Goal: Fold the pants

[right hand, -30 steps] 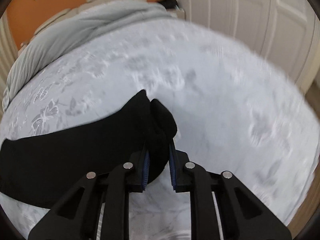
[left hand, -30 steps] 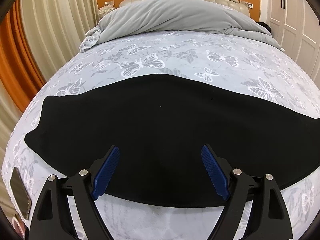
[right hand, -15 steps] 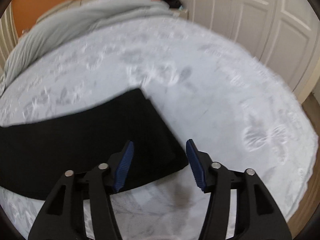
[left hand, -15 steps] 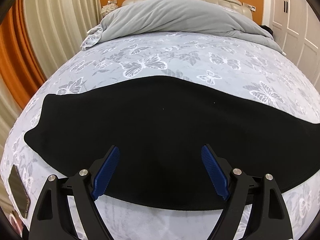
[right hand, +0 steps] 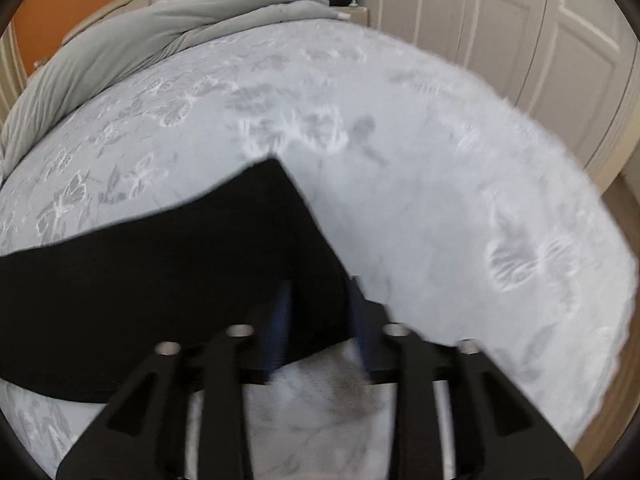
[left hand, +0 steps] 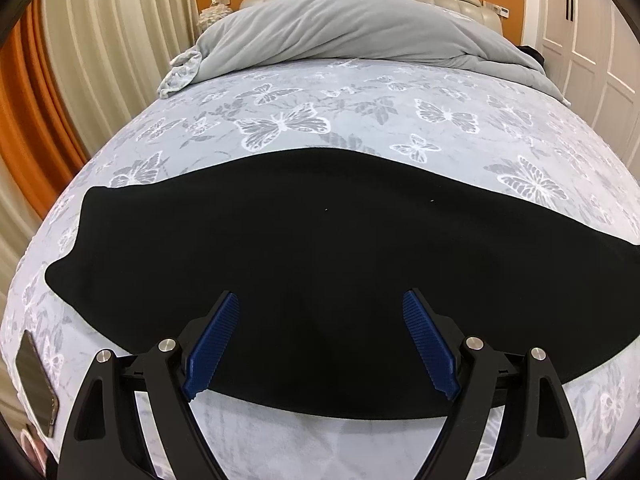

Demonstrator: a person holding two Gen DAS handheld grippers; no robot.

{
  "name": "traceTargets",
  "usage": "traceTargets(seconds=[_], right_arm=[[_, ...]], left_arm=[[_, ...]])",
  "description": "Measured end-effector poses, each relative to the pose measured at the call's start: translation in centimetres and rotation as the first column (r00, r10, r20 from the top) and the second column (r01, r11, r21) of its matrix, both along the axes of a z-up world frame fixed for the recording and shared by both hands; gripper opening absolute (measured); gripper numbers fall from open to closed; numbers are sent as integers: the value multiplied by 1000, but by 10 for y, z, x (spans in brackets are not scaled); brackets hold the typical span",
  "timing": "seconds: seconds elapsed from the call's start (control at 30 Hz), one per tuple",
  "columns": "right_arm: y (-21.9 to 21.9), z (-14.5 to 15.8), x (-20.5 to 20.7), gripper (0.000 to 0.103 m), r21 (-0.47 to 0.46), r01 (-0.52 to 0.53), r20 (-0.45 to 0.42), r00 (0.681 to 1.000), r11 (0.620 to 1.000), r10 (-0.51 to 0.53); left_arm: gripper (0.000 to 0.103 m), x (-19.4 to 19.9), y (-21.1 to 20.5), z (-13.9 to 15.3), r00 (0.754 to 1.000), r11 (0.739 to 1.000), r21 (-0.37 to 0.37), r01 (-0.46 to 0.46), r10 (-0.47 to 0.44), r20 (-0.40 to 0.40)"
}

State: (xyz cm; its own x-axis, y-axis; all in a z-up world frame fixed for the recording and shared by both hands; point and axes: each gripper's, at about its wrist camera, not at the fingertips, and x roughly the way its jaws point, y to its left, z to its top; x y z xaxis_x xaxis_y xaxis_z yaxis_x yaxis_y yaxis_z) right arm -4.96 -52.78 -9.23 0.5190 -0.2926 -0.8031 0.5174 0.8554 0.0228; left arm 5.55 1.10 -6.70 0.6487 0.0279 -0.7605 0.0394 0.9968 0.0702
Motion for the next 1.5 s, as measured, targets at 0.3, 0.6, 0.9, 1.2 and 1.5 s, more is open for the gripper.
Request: traceTargets(seconds=[0.3,0.6,0.9,1.2,1.5], right_arm=[[-7,-23,-2,82,134,104,-58,994,986,-97],[-1,-19,10,18,316,92,82,989,944,-123],[85,76,34,17,284,-198,408,910,938,69],[220,91,85,17,251,-499,464,814,830,349],[341,43,125,17,226,-647,315,756,728,574]], left_arm=[[82,-3,-9,-1,1000,1000,13,28,-28,-2],[82,-2,-7,-3,1000,1000,13,21,-21,-8],[82,-3,2,2,1000,1000,-9,2,-2,-2],[83,-5,21,5,1000,1000,-10,-28,28,4],[83,-10,78,4,995,995,-3,-98,98,1]])
